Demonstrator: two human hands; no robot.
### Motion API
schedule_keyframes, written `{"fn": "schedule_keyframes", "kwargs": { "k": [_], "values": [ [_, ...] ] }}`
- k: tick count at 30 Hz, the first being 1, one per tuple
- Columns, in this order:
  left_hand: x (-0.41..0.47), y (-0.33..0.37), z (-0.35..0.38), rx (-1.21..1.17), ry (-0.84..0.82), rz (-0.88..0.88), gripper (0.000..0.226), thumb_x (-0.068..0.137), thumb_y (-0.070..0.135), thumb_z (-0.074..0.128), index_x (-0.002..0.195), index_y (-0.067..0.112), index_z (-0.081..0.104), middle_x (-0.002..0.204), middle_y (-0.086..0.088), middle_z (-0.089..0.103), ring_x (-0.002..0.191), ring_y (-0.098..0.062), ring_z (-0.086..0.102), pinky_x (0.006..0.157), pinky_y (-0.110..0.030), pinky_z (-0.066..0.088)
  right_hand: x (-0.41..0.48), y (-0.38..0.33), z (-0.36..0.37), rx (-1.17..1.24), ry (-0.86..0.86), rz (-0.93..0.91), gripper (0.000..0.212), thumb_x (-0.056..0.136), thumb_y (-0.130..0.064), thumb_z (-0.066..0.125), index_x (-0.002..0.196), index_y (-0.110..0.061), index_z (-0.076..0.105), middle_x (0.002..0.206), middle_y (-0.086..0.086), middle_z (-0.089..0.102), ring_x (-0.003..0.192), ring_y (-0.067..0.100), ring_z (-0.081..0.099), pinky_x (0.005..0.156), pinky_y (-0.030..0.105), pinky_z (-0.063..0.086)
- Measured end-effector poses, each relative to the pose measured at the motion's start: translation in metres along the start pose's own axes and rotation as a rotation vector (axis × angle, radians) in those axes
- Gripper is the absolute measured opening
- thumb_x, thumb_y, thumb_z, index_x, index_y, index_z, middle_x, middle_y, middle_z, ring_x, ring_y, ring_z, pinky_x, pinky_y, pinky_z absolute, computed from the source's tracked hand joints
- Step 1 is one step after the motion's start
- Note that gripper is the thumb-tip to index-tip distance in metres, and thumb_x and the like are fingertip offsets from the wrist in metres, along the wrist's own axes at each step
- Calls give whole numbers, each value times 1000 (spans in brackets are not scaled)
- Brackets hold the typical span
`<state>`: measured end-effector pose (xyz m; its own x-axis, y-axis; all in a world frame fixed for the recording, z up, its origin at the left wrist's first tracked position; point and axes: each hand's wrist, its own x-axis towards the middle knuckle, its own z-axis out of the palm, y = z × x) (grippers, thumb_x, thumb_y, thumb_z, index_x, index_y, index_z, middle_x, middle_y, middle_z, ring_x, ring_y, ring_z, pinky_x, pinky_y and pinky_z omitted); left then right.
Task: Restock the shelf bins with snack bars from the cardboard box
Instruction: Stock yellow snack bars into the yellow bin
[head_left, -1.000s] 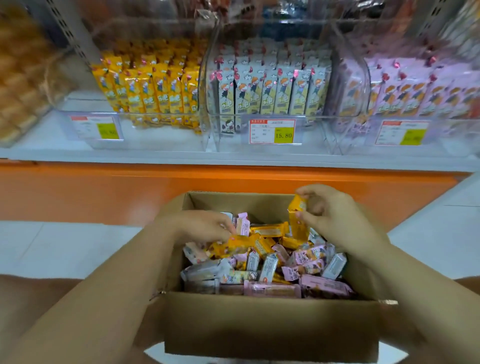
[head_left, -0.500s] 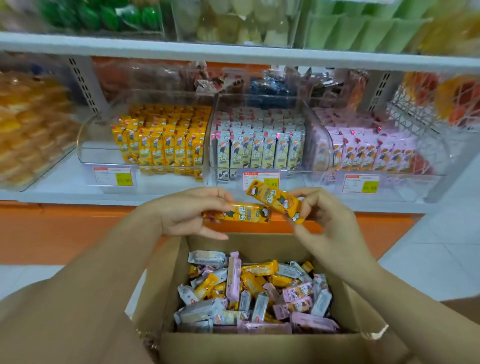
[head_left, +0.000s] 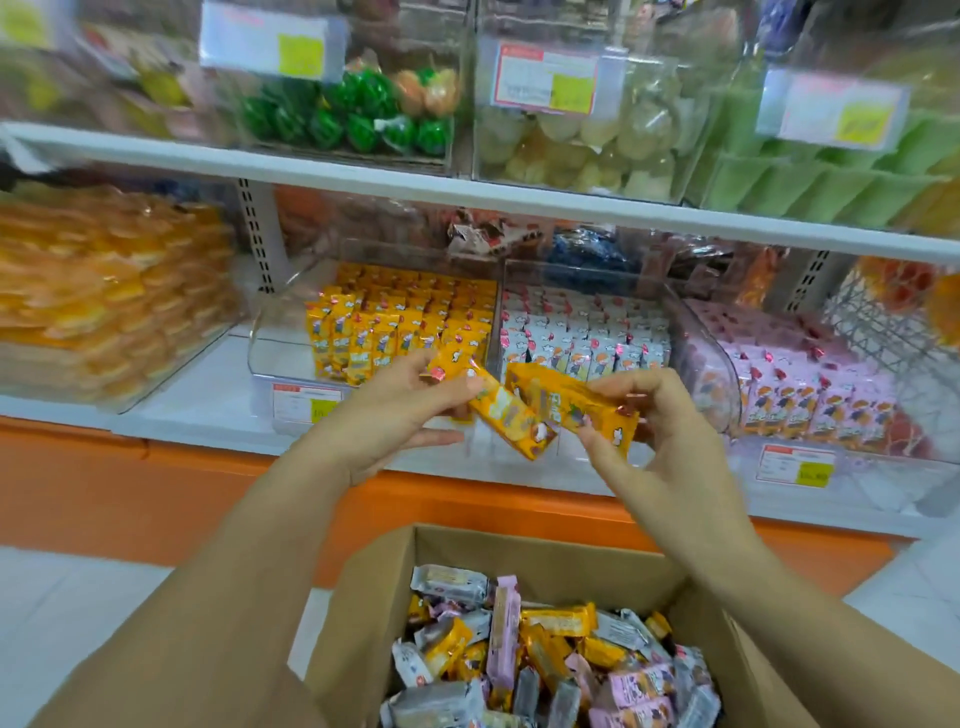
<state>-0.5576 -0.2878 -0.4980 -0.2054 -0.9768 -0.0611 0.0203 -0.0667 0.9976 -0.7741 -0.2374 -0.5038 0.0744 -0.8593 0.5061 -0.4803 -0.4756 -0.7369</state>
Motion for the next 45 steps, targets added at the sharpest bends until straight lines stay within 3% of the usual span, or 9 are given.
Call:
{"fn": "schedule_keyframes", "kwargs": {
  "k": [4,12,19,22,25,27,31,39,45],
  "values": [
    [7,6,-27,14,236,211,27,84,16,68,104,19,50,105,-8,70,85,-13,68,81,-35,56,29,-15,19,4,-30,-45,41,84,-11,66,103,-42,45,105,-20,54,99,3,55,79,19,48],
    [29,12,-59,285,296,431,30,82,19,73,97,38,57,106,7,66,100,-10,64,85,-36,55,99,-43,66,-137,-238,-127,39,87,-10,64,117,-31,52,103,-27,52,96,-11,52,77,9,48],
    [90,-11,-87,449,350,302,28,83,15,71,105,23,56,105,4,59,85,-10,62,77,-29,52,151,-1,119,-441,-329,-93,30,86,-14,67,113,-22,57,103,-12,57,91,4,51,74,10,33],
    [111,-23,-89,472,305,210,33,83,16,72,114,15,59,103,2,55,98,-21,61,84,-38,53,156,21,132,-570,-373,-94,30,87,-19,65,115,-25,57,113,-7,63,101,14,57,91,25,40],
    [126,-29,-90,459,243,108,31,84,18,71,112,20,57,92,8,50,93,-21,58,87,-41,53,161,28,139,-809,-348,-129,31,89,-28,62,119,-30,54,115,-9,63,113,17,53,112,37,19],
    [134,-32,-89,452,214,69,27,84,17,71,104,23,54,87,9,48,88,-20,56,87,-45,54,166,30,142,-958,-340,-130,31,89,-33,61,119,-32,53,113,-7,64,117,18,49,114,40,12],
    [147,-40,-77,616,205,83,29,85,14,69,109,18,54,84,4,49,79,-21,53,79,-41,54,169,36,146,-1114,-326,-130,30,85,-36,64,114,-31,56,110,-4,65,115,22,47,109,43,20],
    [145,-41,-76,847,194,75,54,85,19,70,132,24,44,118,-4,51,100,-24,56,84,-36,47,156,34,135,-851,-210,-133,29,88,-35,62,116,-34,57,119,-13,61,116,17,46,101,34,26],
    [113,-32,-62,909,338,284,36,90,14,60,125,22,54,125,-3,52,107,-22,58,89,-44,49,108,34,107,-581,-102,-224,23,78,-19,73,100,-25,68,100,-7,67,101,19,54,88,39,44]
  ]
}}
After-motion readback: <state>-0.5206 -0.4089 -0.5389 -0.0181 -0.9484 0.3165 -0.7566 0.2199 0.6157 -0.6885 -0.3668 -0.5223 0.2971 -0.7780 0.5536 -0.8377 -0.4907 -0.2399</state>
